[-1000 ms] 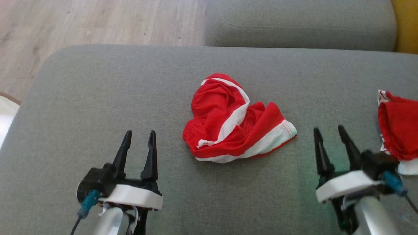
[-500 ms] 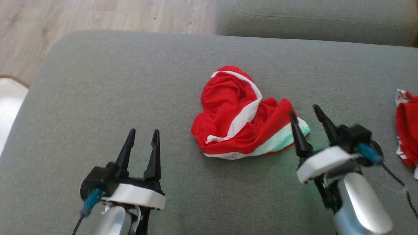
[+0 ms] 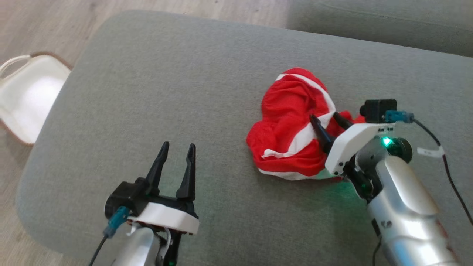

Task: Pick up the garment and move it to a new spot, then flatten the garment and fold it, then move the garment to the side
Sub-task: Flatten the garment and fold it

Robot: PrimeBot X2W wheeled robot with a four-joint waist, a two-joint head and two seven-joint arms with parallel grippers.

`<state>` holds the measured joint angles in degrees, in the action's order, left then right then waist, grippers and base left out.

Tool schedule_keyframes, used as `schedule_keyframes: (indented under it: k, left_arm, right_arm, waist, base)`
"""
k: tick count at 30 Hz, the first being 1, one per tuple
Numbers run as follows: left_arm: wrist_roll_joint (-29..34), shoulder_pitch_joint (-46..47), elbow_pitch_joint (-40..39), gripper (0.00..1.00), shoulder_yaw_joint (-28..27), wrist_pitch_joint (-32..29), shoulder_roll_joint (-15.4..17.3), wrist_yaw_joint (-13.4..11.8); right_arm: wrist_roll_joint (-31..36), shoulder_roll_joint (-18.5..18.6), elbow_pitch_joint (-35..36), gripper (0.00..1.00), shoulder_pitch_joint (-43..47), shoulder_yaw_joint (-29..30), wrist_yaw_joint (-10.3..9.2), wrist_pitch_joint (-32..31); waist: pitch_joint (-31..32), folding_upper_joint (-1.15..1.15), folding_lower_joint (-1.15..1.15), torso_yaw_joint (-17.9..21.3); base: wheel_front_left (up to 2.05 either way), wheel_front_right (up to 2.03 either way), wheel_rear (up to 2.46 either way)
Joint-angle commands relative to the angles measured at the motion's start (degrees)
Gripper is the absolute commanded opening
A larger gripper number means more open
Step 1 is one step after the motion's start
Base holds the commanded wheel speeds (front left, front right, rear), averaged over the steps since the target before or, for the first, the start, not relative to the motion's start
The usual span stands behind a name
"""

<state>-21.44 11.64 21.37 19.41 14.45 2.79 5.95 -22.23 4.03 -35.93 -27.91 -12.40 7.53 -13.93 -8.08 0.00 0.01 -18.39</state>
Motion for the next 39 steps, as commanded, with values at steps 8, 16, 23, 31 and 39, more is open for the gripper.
schedule_keyframes:
  k: [8, 16, 23, 31, 39]
  left_arm:
    - [-1.35, 2.04, -1.13, 1.00, -0.05, 0.55, 0.10, -1.42]
    - [-0.44, -0.21, -0.71, 1.00, -1.24, 0.55, 0.10, -1.47]
    - [-0.18, -1.38, -1.26, 1.00, -1.12, 0.55, 0.10, -1.34]
    - [-1.85, 0.17, -2.65, 1.00, 0.60, 0.55, 0.10, -1.36]
    - [-3.52, 2.45, -3.04, 1.00, 2.35, 0.55, 0.10, -2.34]
  right_arm:
    - [2.83, 2.39, -3.90, 0.00, -7.64, -2.21, -0.04, 2.27]
    - [3.94, 6.62, -1.89, 0.00, -10.61, -7.76, -0.04, 2.97]
    - [3.33, 14.54, -0.12, 0.00, -15.69, -15.32, -0.04, 1.09]
    - [0.33, 23.22, -2.53, 0.00, -23.57, -20.92, -0.04, -1.32]
    - [2.92, 27.69, -16.07, 1.00, -29.25, -22.91, -0.04, 1.12]
  waist:
    - [1.04, 0.00, -0.01, -2.19]
    - [6.36, 0.00, -0.01, -0.12]
    - [7.58, 0.00, -0.01, 0.66]
    - [3.00, 0.00, -0.01, -2.22]
    - [-0.47, 0.00, -0.01, -3.76]
  base:
    - [0.00, 0.00, 0.00]
    - [0.00, 0.00, 0.00]
    - [0.00, 0.00, 0.00]
    - [0.00, 0.00, 0.00]
    - [0.00, 0.00, 0.00]
